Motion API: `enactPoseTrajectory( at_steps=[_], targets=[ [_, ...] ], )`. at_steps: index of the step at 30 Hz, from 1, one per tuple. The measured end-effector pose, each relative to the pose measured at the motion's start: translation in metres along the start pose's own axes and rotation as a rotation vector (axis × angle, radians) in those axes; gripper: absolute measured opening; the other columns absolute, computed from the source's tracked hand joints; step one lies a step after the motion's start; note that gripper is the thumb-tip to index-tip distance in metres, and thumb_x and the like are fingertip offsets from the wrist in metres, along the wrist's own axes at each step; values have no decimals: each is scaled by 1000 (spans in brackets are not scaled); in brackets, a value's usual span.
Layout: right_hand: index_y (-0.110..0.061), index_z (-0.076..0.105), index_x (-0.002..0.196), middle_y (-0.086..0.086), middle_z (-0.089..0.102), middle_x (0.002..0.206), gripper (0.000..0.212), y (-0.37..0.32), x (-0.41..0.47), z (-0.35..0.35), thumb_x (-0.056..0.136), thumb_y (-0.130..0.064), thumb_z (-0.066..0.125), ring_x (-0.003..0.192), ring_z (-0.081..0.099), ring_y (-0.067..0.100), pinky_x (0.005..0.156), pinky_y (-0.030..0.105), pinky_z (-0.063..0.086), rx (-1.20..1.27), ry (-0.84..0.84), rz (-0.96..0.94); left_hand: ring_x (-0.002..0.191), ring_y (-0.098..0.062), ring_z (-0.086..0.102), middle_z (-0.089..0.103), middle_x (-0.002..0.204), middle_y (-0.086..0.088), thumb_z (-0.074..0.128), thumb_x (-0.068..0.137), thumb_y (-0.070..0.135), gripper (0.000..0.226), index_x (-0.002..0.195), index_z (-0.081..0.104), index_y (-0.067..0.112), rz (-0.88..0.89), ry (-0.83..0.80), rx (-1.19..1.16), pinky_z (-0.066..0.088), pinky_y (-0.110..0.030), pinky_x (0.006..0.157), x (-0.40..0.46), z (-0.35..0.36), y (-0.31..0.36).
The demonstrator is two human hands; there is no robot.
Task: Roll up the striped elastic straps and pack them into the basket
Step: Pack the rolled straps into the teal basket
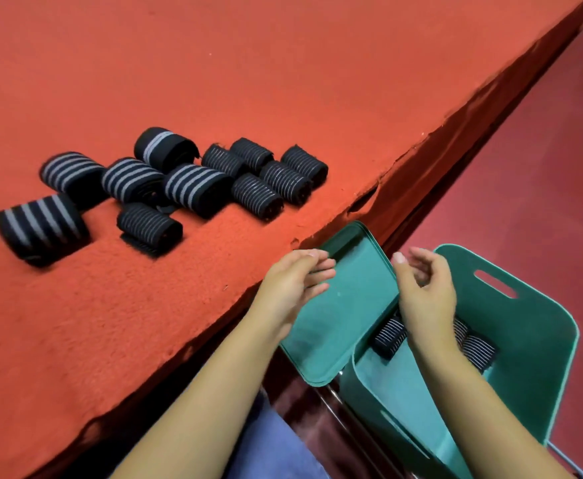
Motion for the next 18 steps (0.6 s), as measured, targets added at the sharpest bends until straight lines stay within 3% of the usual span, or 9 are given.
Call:
enactPoseTrajectory(
  at_steps=[3,5,7,9,11,13,18],
  targets=[
    [-20,59,106,3,53,112,17,-44,0,46,90,-22,65,96,56,7,72,1,38,-69,-164,-151,81,-14,67,70,87,-4,48,99,10,17,91,62,12,120,142,-52,54,-21,72,-1,-36,33],
    [-22,60,106,0,47,112,18,-58,1,87,89,-24,65,100,53,11,73,2,36,-133,-306,-196,70,-11,61,67,82,-3,48,99,9,18,87,61,13,237,287,-22,50,-16,59,-3,-68,53],
    [-19,59,115,3,47,113,27,-63,6,129,90,-28,64,104,53,16,83,11,37,-214,-428,-204,65,-9,55,63,81,-1,50,98,9,16,87,60,14,327,475,57,45,-14,52,-4,-103,69],
    [-13,54,125,9,51,120,38,-66,14,162,92,-31,60,110,54,22,93,24,38,-272,-498,-176,76,-12,59,61,88,0,55,95,11,5,97,60,13,374,687,133,52,-21,66,-5,-139,79],
    [-8,49,131,15,52,128,45,-68,22,184,95,-33,56,116,53,27,95,30,38,-317,-517,-130,104,-22,58,58,111,-6,61,90,19,25,114,56,10,375,889,241,48,-36,96,-5,-170,82],
    [-6,45,134,17,52,132,48,-67,27,195,97,-35,52,120,51,30,93,32,38,-371,-513,-99,121,-28,47,47,130,-14,65,88,25,49,129,48,6,298,998,366,35,-36,108,-4,-188,82],
    [-7,44,139,14,50,137,56,-67,24,204,94,-38,56,123,50,31,97,36,41,-473,-545,-73,132,-33,43,47,141,-19,65,86,46,80,144,34,1,150,910,498,33,-43,112,16,-210,82]
  ],
)
Point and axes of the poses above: each hand's wrist, its own x-axis towards the middle knuckle, its own z-axis out of the palm, y = z × x, the point moved 4 cm from there along x, towards the middle knuckle
